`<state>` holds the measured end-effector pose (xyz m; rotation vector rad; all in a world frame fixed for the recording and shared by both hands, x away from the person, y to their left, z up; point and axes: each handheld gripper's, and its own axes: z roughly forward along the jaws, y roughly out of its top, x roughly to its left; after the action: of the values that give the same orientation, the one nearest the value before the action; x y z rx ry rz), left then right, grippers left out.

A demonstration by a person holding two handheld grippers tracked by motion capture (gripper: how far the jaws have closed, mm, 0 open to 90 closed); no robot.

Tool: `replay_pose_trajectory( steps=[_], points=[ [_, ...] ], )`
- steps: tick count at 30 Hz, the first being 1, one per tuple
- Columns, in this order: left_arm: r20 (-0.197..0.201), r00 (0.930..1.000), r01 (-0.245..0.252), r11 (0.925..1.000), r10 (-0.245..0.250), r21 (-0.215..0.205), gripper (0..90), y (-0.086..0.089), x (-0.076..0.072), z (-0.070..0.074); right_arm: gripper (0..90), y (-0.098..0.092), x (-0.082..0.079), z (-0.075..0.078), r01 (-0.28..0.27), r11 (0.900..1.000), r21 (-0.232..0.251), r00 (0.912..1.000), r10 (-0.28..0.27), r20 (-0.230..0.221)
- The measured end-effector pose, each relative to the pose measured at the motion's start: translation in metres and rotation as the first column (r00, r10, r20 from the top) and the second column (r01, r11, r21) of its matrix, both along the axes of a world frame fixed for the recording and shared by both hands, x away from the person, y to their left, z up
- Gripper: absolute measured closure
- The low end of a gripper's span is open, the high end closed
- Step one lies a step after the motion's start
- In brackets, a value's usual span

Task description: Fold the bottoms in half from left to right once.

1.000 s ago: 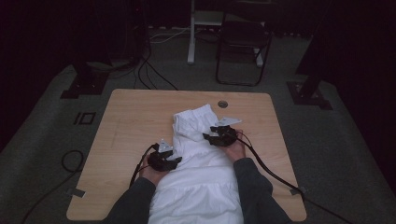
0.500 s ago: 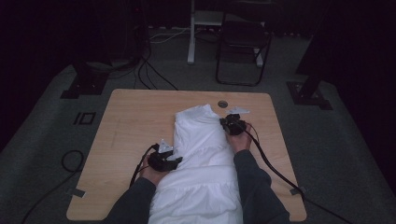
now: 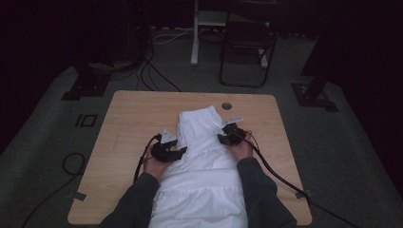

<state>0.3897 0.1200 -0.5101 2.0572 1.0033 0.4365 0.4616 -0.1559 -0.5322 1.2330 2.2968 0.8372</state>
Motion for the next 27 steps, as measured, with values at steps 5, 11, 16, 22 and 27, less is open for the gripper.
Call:
replay_pose_trajectory(
  steps=[5, 11, 16, 22, 27],
  points=[
    [-0.075, 0.9971, -0.003, 0.9972, 0.008, 0.074, 46.3, -0.016, 0.022, -0.027, 59.2, -0.003, -0.002, -0.003, 0.01, 0.998, 0.065, 0.9997, -0.009, -0.024],
    [-0.066, 0.9974, -0.03, 0.9994, 0.032, 0.019, 48.8, -0.003, 0.002, -0.032, 59.2, -0.011, -0.027, -0.007, 0.01, 0.994, 0.105, 0.9999, -0.009, -0.009],
    [-0.063, 0.9977, -0.024, 0.9997, 0.024, 0.002, 48.7, 0.005, -0.034, -0.034, 59.3, -0.011, -0.071, -0.008, -0.015, 0.994, 0.106, 0.9999, 0.015, 0.002],
    [-0.075, 0.9971, 0.016, 0.9998, -0.016, 0.007, 48.3, 0.006, -0.062, -0.033, 59.7, -0.012, -0.103, -0.01, -0.038, 0.992, 0.117, 0.9991, 0.036, 0.021],
    [-0.109, 0.9935, 0.038, 0.9984, -0.033, 0.043, 42.9, 0.004, -0.049, -0.018, 59.7, -0.012, -0.105, -0.012, -0.031, 0.992, 0.124, 0.9991, 0.028, 0.031]
  ],
)
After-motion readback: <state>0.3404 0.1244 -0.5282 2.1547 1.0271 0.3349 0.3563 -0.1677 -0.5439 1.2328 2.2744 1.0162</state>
